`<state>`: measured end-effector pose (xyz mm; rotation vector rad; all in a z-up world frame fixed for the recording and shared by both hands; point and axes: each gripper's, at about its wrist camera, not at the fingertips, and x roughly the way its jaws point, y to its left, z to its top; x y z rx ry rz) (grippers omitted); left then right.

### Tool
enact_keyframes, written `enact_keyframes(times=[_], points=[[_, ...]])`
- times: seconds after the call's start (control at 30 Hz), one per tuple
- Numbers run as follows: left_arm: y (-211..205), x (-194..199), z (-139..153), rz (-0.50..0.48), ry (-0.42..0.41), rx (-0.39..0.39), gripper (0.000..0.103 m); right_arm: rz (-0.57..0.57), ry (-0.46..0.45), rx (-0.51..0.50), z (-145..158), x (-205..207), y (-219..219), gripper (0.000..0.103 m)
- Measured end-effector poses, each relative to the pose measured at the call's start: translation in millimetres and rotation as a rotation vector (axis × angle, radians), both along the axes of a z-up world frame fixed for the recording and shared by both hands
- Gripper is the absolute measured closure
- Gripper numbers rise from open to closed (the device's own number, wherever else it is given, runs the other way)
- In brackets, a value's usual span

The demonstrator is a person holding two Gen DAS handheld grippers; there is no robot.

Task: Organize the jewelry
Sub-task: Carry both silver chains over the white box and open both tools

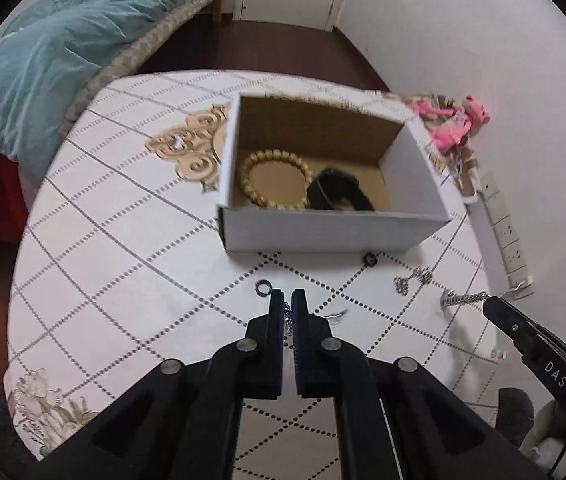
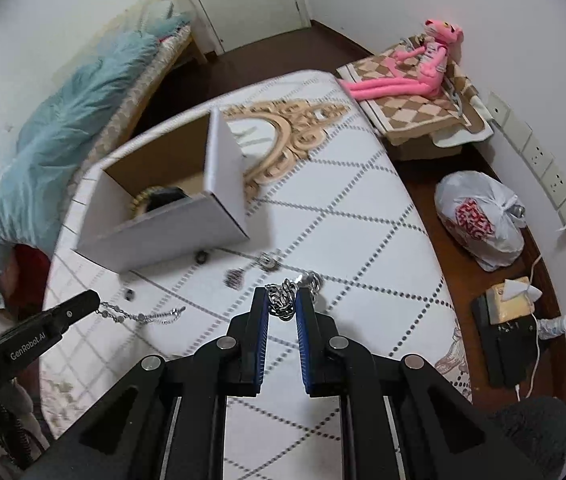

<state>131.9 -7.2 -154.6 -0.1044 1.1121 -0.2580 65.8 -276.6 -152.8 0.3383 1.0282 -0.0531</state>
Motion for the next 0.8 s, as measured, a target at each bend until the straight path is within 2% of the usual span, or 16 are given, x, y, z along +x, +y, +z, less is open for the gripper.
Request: enact_keyframes(times=[0.2,0.43,0.63,0.8], points=[[6,-2,26,-0.008,-0.028,-0.042,0.102,0.031,-0.036,0.071,27,4,6,0.089],[6,4,79,-0.045,-0.1,-0.099,0.102,0.096,-0.104,0.114,75,18,16,0.089],[3,36,122,-0.073,-0.155,-0.148,0.102,0.161,-0.145,0.163,115,53,26,0.089],[-3,79,121,-0.087,-0.138,-0.129,0.102,0.199,-0.115,0.135,115,102,35,0.089]])
